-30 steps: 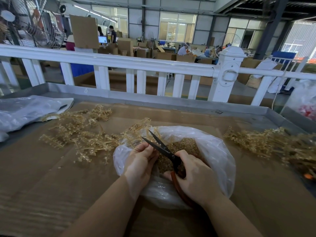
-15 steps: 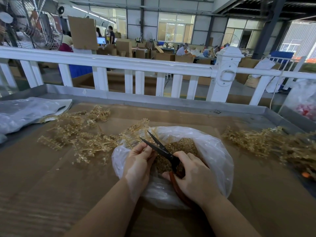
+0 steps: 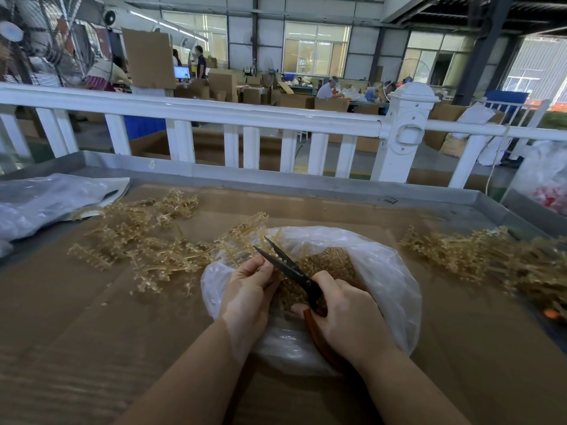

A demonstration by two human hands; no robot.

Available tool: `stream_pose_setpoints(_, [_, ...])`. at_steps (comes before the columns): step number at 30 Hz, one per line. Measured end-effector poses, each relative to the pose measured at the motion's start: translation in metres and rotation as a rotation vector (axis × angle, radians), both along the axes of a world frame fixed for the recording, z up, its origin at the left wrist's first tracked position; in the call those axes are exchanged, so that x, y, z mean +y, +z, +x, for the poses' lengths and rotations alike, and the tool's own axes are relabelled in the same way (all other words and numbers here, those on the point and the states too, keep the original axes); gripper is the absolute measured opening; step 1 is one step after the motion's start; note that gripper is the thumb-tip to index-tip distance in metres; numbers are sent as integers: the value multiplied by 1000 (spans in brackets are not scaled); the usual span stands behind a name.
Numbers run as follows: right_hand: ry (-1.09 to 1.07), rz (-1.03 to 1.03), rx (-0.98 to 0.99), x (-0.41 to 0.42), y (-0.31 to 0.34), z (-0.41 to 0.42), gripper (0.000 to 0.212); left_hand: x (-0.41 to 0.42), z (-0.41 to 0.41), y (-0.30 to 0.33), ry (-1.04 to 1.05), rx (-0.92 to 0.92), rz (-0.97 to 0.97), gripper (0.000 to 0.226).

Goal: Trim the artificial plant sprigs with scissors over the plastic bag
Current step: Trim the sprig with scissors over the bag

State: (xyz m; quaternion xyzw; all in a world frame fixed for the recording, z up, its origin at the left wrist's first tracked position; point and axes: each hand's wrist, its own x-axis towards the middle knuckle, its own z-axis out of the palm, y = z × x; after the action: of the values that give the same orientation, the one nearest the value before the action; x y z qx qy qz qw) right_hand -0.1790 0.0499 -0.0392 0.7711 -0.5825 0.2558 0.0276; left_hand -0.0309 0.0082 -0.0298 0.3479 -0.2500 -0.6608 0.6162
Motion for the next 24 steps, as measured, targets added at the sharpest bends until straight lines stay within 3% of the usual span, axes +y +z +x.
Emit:
stream_pose_setpoints(15, [13,-41,-64,6,2,-2,45,-5,1,-6,-18,50,5,24])
stream_pose_setpoints(24, [10,31,-82,7,-4,-2,51,-6,8,-10,-155,61,-51,23])
